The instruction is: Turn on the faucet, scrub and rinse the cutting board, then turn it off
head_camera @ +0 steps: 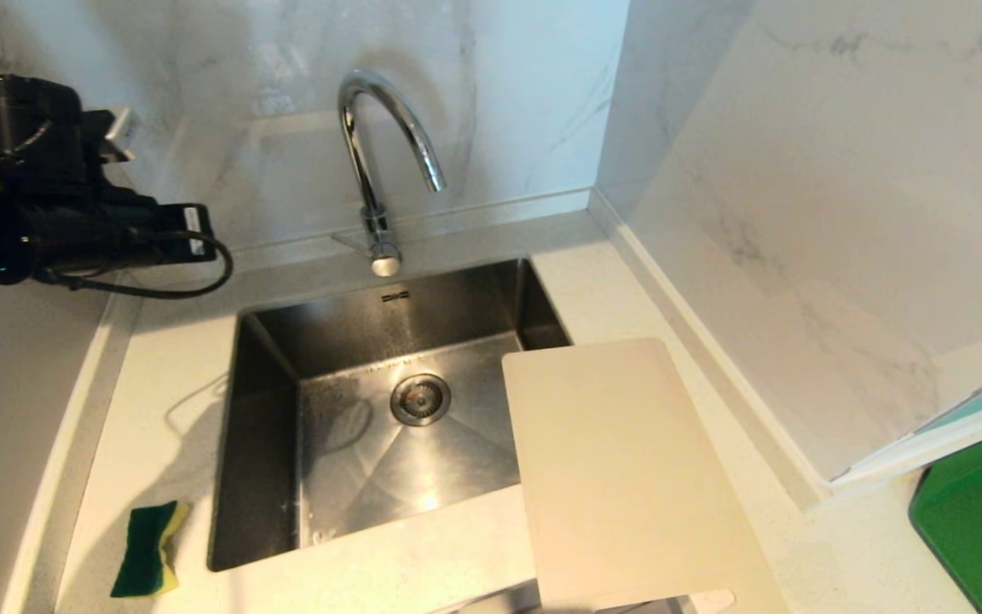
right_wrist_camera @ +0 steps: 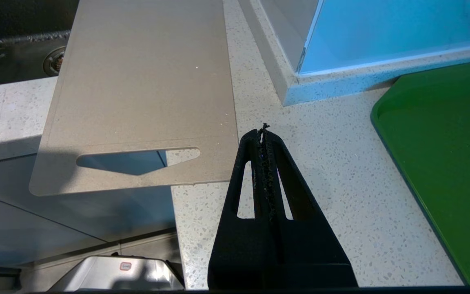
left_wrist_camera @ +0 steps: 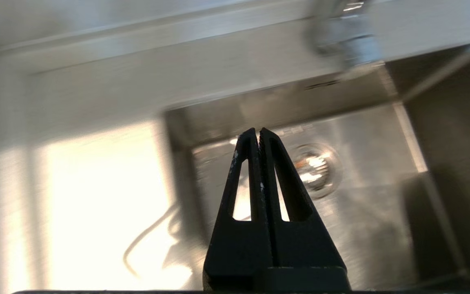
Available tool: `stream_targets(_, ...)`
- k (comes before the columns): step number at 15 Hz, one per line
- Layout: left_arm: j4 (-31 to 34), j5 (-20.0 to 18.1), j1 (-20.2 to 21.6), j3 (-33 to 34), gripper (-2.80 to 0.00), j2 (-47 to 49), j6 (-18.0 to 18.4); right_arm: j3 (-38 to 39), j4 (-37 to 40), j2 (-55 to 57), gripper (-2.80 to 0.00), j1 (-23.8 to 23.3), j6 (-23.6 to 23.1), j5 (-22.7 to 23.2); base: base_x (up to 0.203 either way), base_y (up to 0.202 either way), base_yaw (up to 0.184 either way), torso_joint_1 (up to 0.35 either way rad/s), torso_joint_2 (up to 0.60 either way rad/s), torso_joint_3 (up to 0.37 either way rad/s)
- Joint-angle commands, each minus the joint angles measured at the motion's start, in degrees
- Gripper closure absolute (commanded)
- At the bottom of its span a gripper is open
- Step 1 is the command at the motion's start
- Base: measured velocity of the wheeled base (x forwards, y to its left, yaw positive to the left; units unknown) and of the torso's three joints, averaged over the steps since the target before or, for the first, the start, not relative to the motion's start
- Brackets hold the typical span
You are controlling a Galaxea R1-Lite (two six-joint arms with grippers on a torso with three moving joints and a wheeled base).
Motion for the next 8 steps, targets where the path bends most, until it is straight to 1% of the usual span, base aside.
stream_targets(1, 0.0, -3.4, 6.6, 6.7, 0.00, -9.2, 1.1, 0.1, 0.0, 0.1, 0.00, 0.0, -0.1, 0.0, 0.000, 0.000, 0.000, 0.000, 0.00, 0.000)
stream_targets(3, -0.3, -7.5, 13.7, 11.8, 0.00, -13.8, 2.8, 0.1, 0.0, 0.1, 0.00, 0.0, -0.1, 0.0, 0.000, 0.000, 0.000, 0.000, 0.00, 0.000)
stream_targets(4, -0.4, -9.5, 16.4, 14.1, 0.00, -16.2, 3.4, 0.1, 0.0, 0.1, 0.00, 0.0, -0.1, 0.0, 0.000, 0.000, 0.000, 0.000, 0.00, 0.000)
stream_targets(5, -0.5, -11.2, 18.2, 16.6, 0.00, -18.6, 3.8, 0.1, 0.0, 0.1, 0.00, 0.0, -0.1, 0.0, 0.000, 0.000, 0.000, 0.000, 0.00, 0.000)
stream_targets(6, -0.5, -12.0, 19.0, 19.1, 0.00, -20.8, 3.9, 0.1, 0.0, 0.1, 0.00, 0.0, -0.1, 0.0, 0.000, 0.000, 0.000, 0.000, 0.00, 0.000)
stream_targets(8, -0.6, -12.5, 19.8, 23.6, 0.00, -25.4, 4.0, 0.1, 0.0, 0.1, 0.00, 0.0, -0.1, 0.0, 0.000, 0.000, 0.000, 0.000, 0.00, 0.000)
